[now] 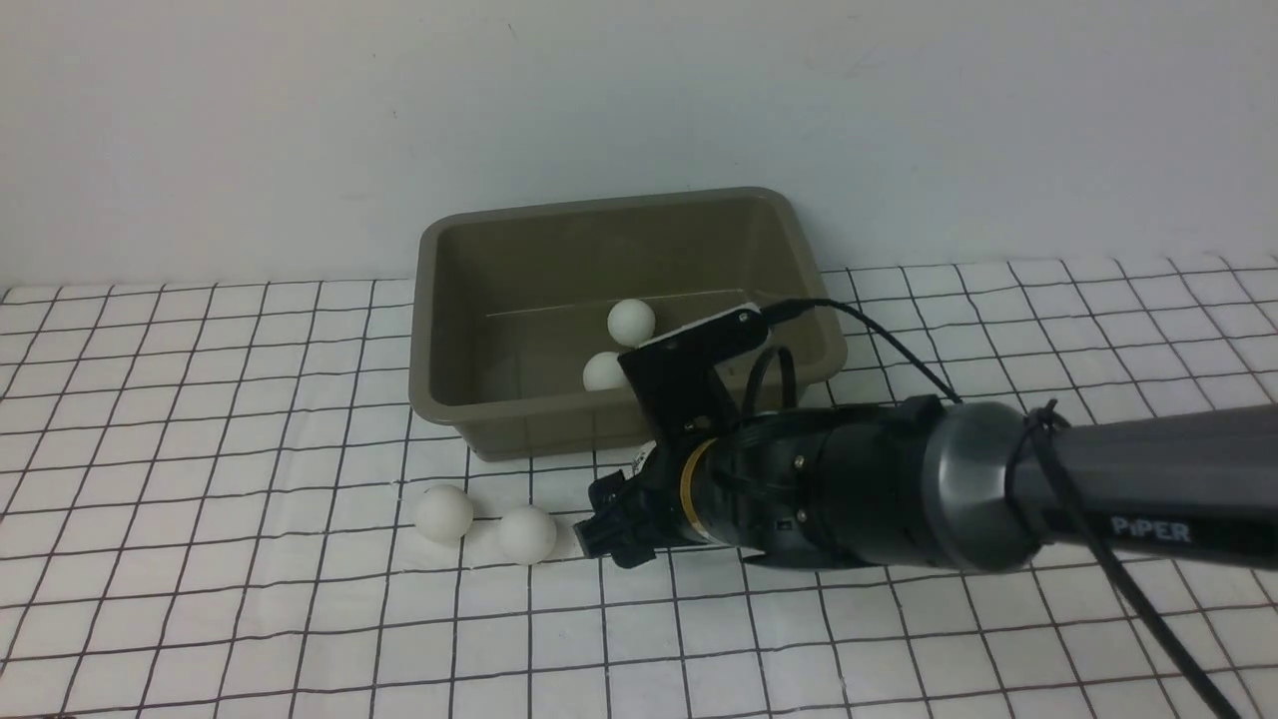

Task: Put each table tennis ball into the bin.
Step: Use the right arm to clamp the table tennis ball closest to it

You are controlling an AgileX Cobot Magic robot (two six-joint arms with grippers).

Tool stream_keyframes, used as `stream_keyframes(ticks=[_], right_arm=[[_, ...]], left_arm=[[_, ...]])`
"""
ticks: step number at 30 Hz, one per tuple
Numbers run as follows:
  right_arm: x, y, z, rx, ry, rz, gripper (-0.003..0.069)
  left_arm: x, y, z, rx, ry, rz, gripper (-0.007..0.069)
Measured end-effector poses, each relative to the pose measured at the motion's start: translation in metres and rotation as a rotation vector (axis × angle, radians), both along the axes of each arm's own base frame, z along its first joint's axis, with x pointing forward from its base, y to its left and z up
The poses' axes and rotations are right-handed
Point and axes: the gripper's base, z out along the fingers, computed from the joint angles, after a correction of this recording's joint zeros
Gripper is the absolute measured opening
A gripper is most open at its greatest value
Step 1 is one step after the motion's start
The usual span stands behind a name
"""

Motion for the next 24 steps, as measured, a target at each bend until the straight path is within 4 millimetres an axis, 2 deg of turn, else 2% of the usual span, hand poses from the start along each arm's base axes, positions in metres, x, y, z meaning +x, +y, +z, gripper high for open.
stream_keyframes(ticks=[20,24], right_arm=[[0.02,-0.018,0.001,0.035,-0.003,-0.042,0.0552],[0.022,-0.017,-0.004,0.047,0.002,-0.026,0.0552]], left_arm=[[0.0,0.0,0.0,0.0,0.0,0.0,-0.0004],[0.0,0.0,0.0,0.0,0.0,0.0,-0.0004]])
